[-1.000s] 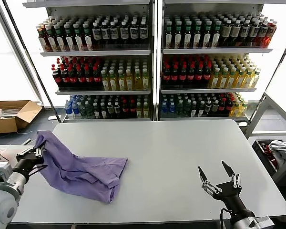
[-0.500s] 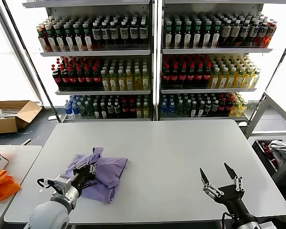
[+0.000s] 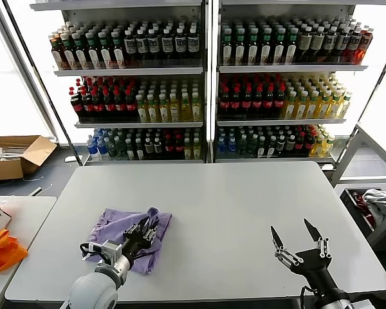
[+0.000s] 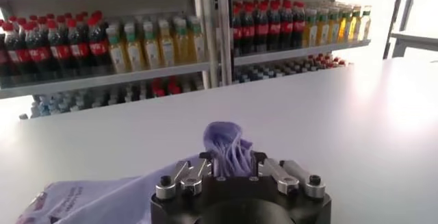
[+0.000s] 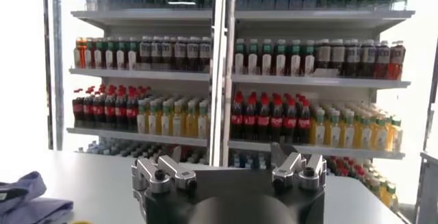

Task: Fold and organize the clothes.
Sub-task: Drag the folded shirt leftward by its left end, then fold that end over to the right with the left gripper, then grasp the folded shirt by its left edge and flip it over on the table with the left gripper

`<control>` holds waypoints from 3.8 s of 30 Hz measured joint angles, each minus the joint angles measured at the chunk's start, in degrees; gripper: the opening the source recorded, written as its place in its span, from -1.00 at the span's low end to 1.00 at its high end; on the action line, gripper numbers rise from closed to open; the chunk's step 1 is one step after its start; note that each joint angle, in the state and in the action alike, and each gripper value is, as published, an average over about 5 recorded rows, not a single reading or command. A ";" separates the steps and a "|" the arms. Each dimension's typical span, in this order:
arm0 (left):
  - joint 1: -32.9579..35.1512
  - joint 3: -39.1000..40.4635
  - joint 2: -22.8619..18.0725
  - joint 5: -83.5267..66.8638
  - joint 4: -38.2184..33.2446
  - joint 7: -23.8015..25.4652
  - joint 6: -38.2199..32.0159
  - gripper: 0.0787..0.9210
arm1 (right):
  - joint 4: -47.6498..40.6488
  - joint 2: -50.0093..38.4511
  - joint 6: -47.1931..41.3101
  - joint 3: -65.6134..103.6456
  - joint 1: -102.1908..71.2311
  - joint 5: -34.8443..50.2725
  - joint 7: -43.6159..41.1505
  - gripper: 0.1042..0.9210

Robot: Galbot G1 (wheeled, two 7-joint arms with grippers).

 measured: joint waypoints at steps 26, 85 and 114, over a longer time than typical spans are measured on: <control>2.85 -16.03 5.92 -12.77 3.23 -2.89 2.83 0.77 | -0.87 0.02 0.67 -1.41 0.42 0.07 -0.03 0.76; 9.91 -39.89 13.34 -26.07 7.08 1.23 2.60 -0.96 | -5.68 -3.91 1.46 -0.98 3.19 2.65 0.02 0.76; -18.57 17.63 -4.74 -21.29 9.89 -10.00 7.66 -0.95 | -7.20 -3.22 -2.19 -2.10 3.93 1.68 1.80 0.76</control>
